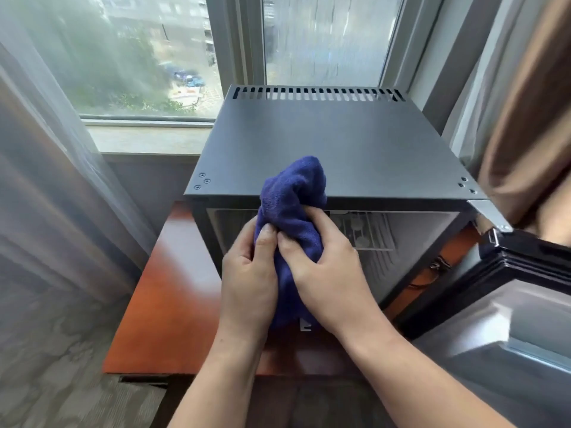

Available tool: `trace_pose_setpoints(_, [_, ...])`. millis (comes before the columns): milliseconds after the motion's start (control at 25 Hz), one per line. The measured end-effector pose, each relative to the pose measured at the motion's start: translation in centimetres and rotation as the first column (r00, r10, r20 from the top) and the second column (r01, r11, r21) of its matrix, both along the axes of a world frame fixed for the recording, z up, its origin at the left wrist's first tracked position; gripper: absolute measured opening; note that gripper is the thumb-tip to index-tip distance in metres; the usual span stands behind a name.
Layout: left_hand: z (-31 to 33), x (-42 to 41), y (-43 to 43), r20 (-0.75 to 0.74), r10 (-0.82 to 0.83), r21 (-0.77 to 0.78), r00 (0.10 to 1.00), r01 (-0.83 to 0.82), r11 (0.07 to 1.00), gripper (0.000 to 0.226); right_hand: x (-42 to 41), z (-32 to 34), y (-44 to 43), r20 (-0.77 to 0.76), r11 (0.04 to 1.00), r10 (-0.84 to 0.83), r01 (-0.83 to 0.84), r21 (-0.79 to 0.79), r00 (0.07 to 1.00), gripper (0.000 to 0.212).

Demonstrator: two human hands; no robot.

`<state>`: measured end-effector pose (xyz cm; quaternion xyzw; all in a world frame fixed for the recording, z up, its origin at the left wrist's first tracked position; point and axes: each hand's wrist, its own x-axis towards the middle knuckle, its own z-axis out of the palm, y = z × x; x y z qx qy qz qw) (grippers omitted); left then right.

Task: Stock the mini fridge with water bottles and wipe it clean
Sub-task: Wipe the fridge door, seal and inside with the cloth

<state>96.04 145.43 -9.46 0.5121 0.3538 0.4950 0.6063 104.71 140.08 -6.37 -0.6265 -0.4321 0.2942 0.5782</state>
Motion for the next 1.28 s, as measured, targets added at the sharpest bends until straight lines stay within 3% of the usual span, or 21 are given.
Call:
trace_pose_setpoints(320, [1.2, 7.2, -3.3, -0.084, -0.221, 0.013, 0.972, 0.223, 0.975, 0.024, 6.2, 0.3, -4.9, 0.001, 0.970, -0.244, 0.244, 0.009, 0.970, 0.017])
trace_pose_setpoints(560, [2.7, 11.4, -4.7, -0.131, -0.408, -0.014, 0.904, 0.409, 0.912, 0.027, 8.2, -0.9, -6.6, -0.011, 0.889, -0.457, 0.458, 0.006, 0.889, 0.034])
trace_pose_setpoints(800, [3.0, 13.0, -4.8, -0.108, -0.514, -0.072, 0.851, 0.509, 0.858, 0.029, 8.8, -1.4, -7.1, 0.005, 0.863, -0.505, 0.505, -0.003, 0.863, 0.046])
trace_pose_setpoints(1000, [2.1, 11.1, -4.3, -0.150, -0.461, -0.050, 0.874, 0.459, 0.887, 0.029, 7.7, -2.2, -6.6, -0.005, 0.886, -0.464, 0.464, -0.004, 0.886, 0.044])
trace_pose_setpoints(1200, [1.9, 6.9, -3.6, -0.046, -0.256, -0.052, 0.966, 0.253, 0.966, 0.030, 4.9, -1.9, -4.6, 0.001, 0.955, -0.296, 0.296, 0.009, 0.955, 0.051])
trace_pose_setpoints(1280, [2.1, 5.1, -2.8, -0.036, -0.188, -0.058, 0.982, 0.186, 0.981, 0.031, 3.6, -1.5, -3.5, -0.001, 0.975, -0.223, 0.223, 0.011, 0.975, 0.043])
